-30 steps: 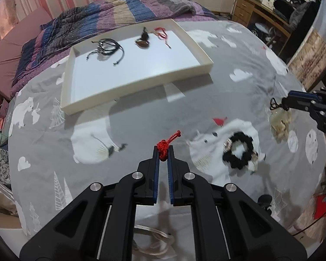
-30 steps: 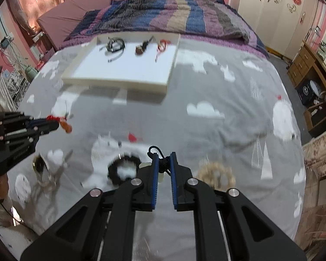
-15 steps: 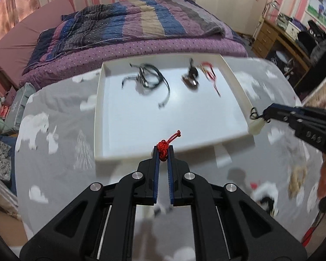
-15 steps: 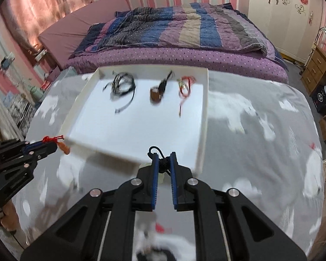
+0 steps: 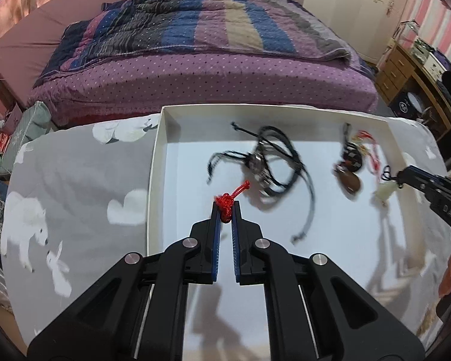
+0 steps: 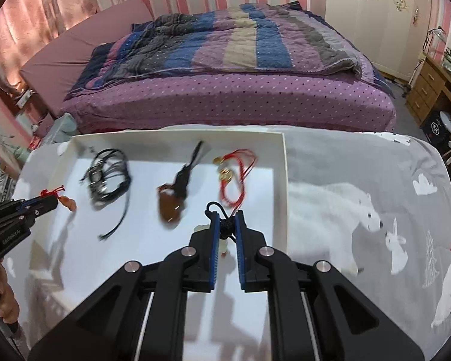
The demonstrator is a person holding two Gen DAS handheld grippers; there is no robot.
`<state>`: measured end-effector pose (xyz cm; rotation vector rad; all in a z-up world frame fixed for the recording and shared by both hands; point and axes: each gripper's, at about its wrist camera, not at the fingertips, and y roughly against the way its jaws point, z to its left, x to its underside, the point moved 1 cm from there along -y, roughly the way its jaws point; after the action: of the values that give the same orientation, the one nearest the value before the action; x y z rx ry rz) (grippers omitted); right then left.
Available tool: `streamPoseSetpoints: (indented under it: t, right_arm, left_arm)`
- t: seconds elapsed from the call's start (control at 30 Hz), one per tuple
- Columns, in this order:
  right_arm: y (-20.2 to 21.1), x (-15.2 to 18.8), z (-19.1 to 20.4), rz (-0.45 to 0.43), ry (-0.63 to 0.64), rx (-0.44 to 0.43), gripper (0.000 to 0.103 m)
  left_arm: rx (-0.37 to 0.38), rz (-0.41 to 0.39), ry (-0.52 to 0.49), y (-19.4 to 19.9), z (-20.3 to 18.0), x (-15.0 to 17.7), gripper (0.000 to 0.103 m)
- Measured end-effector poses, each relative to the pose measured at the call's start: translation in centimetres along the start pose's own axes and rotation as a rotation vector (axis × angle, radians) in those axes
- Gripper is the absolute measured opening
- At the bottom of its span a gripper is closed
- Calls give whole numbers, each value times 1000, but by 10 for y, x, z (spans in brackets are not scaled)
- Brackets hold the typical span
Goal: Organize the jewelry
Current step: 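Open both tools to drop the two pendants into the tray, then withdraw both tools from the tray toward the watch and black holder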
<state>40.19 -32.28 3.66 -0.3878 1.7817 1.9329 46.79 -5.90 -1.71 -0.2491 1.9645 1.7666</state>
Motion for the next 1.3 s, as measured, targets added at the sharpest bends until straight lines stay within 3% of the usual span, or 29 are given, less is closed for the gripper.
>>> streamPoseSetpoints:
  t: [0.13, 0.4, 0.47, 0.5, 0.57, 0.6, 0.77, 0.83, 0.93, 1.07, 1.13, 1.3]
  right_arm:
    - [-13, -7, -8, -30, -23, -27, 10]
    - [-30, -8, -3, -20, 29, -1, 13]
    - [-28, -8, -1, -20, 36, 12, 13]
    - [-25, -8, -2, -17, 30, 2, 14]
    - [-15, -8, -2, -33, 20, -19, 33]
    - [-7, -8, -2, -52, 20, -29, 48]
    - [39, -1, -5, -95, 2, -43, 50]
    - [68, 9, -8, -122, 7, -30, 60]
    - [114, 29, -8, -151, 46, 9, 61]
    - [167, 51, -12, -169, 61, 35, 67]
    - [194, 64, -15, -197, 59, 41, 82]
    - [246, 102, -19, -221, 61, 40, 86]
  left_arm:
    - [-17, -7, 15, -14, 6, -7, 5]
    - [-36, -2, 32, -30, 11, -10, 7]
    - [-45, -7, 27, -26, 9, -10, 13]
    - [-47, -14, 28, -22, 8, -10, 19]
    - [-49, -31, 32, -12, 6, -9, 34]
    - [-55, -46, 34, -4, 4, -8, 46]
    - [-96, -119, 39, 46, 1, 8, 83]
    - [-128, -158, 25, 71, 2, 22, 99]
    - [-184, -194, 7, 102, 1, 42, 100]
    - [-148, -207, 25, 141, 1, 70, 100]
    - [-126, -222, 32, 164, 0, 88, 100]
    - [-87, -248, 68, 198, -4, 126, 100]
